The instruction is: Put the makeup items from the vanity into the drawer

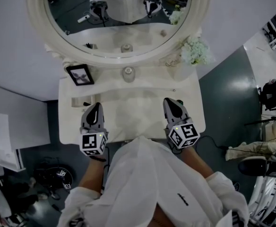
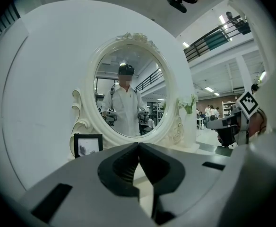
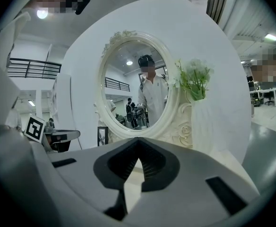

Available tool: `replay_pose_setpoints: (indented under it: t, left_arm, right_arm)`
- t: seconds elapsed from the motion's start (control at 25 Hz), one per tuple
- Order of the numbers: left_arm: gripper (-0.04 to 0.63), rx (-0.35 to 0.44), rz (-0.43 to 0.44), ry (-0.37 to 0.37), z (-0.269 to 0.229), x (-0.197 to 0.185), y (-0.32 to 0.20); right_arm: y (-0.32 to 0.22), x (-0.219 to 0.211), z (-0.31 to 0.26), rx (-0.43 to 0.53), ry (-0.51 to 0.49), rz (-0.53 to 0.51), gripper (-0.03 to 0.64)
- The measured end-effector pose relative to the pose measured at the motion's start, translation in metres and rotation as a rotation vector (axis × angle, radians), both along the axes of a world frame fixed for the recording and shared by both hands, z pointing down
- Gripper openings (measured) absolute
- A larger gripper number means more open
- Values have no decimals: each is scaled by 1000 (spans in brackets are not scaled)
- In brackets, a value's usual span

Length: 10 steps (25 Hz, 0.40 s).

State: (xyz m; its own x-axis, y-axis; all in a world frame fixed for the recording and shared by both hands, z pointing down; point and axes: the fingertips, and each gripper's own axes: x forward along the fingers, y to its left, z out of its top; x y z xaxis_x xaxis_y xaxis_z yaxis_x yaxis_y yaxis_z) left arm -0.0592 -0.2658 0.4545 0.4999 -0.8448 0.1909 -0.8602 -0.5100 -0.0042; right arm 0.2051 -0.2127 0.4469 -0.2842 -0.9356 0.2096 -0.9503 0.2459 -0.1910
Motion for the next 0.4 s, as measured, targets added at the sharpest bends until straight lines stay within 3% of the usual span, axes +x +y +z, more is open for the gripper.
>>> replay_pose_setpoints:
  t: [0.4]
  left_arm:
    - [28, -9, 2, 6, 3, 2, 0]
  right_arm:
    - [-2, -5, 0, 1, 0, -10, 17]
